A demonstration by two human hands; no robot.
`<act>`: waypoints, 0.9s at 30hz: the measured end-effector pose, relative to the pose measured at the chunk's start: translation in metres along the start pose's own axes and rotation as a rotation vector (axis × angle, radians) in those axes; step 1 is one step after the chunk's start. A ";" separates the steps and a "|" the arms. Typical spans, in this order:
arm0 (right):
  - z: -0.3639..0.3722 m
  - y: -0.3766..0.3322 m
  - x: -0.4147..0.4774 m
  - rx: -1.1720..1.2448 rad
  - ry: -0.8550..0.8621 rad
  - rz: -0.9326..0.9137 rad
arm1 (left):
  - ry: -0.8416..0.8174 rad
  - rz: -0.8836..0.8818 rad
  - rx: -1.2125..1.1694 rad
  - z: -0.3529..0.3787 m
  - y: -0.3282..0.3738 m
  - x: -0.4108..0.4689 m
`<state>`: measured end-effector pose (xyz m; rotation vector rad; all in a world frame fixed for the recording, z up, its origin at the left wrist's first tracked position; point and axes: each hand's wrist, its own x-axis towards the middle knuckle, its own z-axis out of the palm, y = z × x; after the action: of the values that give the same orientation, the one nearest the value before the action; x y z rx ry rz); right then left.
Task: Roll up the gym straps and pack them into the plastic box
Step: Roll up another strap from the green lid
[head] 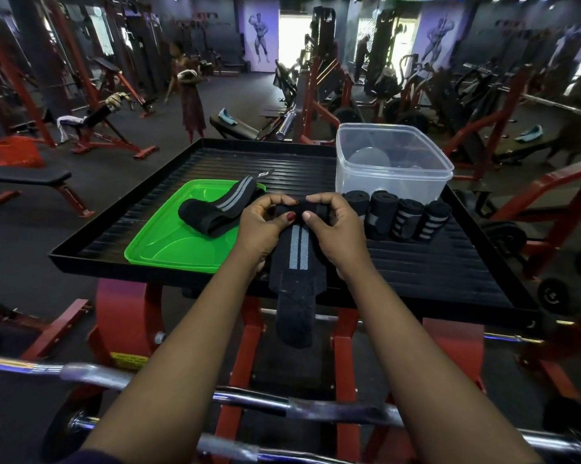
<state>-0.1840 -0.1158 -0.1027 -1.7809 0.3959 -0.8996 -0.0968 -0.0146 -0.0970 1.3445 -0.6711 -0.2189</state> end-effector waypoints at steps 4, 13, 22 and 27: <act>-0.002 0.000 -0.001 -0.077 0.028 0.020 | 0.006 0.034 0.002 0.001 0.000 -0.001; -0.004 -0.006 -0.001 -0.019 0.084 0.044 | -0.126 -0.164 -0.142 0.005 -0.002 -0.001; -0.003 -0.009 -0.001 -0.238 -0.065 0.057 | -0.177 -0.021 0.215 0.001 -0.010 0.001; 0.004 -0.004 0.003 -0.305 -0.117 0.120 | -0.147 0.060 0.312 0.004 -0.014 0.004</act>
<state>-0.1796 -0.1132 -0.0992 -2.0526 0.5823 -0.6724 -0.0922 -0.0231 -0.1082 1.6143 -0.8949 -0.1707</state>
